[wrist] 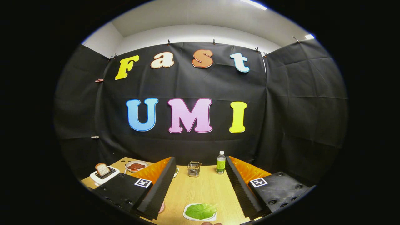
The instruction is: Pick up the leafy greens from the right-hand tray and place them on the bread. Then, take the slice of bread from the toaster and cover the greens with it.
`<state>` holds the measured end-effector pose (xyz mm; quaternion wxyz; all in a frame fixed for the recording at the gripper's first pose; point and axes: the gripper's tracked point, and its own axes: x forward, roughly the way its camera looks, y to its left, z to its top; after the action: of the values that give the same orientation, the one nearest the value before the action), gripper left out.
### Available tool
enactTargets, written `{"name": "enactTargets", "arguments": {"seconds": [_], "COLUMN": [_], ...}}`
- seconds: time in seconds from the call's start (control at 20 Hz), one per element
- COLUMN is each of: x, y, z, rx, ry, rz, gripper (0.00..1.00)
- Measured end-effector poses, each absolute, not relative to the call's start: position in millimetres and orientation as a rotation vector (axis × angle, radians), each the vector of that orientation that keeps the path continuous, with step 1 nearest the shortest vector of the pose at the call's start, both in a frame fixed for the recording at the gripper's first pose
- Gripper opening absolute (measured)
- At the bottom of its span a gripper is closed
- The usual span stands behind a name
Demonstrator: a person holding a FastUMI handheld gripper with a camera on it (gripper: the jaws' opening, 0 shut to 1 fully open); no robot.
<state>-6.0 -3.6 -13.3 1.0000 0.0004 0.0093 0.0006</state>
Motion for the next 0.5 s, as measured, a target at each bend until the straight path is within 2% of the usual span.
{"name": "enactTargets", "arguments": {"seconds": [0.5], "x": [-8.6], "y": [-10.2], "z": [-31.2], "rx": [0.019], "ry": [0.066], "rz": [-0.014], "gripper": [0.98]}}
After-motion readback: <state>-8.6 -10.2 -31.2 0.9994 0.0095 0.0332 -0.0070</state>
